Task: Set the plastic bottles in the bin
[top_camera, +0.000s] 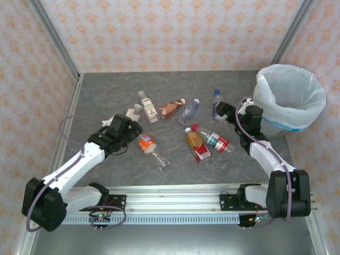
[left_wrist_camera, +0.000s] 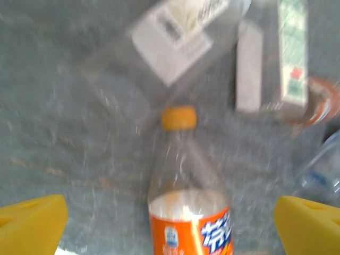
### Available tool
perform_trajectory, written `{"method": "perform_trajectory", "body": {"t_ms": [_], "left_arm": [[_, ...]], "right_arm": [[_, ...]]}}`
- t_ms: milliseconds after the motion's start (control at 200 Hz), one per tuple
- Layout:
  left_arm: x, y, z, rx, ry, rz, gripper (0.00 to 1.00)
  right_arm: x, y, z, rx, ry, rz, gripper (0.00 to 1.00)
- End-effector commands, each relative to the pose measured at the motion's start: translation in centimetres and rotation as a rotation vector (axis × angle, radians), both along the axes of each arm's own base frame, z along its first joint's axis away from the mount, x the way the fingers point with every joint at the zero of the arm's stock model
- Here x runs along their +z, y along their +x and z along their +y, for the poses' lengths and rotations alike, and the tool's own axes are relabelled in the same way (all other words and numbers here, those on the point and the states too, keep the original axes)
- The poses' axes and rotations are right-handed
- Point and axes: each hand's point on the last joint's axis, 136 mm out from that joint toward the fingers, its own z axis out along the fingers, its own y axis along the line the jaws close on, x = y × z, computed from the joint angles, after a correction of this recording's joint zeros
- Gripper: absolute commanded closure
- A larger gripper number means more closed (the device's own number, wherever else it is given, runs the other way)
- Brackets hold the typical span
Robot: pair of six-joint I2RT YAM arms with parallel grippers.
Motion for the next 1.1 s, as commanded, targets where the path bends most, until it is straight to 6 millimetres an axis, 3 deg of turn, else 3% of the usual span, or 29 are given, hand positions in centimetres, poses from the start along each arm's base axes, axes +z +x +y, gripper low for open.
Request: {"method": "perform_trajectory", "body": {"t_ms": [0,175,450,706,851,1096], "left_arm": [[-1.3,-1.7,-1.7,-0.008,-0.030,0.141,0.00],[-2.6,-1.0,-3.6,-0.016,-0.030,0.205,0.00],[-3.8,1.8,-4.6,-0.007,0.011,0.180,0.00],[-5.5,2.3,-5.0,-0.031,0.079,0.188,0.00],[-6.9,2.4,-6.1,-0.065,0.083,0.215,0.06],[-7.5,2.9,-7.3,-0.135,0.148,0.230,0.20]], "right_arm": [[2.3,-0.7,1.1,0.046,0.017,-0.085,0.01],[2.5,-1.3,1.8,0.078,0.006,-0.096,0.01],[1.6,-2.4,2.3,0.104,-0.016,-0.073,0.01],[2.5,-2.6,3.6,0.159,-0.015,-0.095,0.01],[3.3,-2.6,4.3,0.191,-0.015,-0.104,0.01],[4.6,-2.5,5.1,0.208,-0.017,-0.129,0.01]]}}
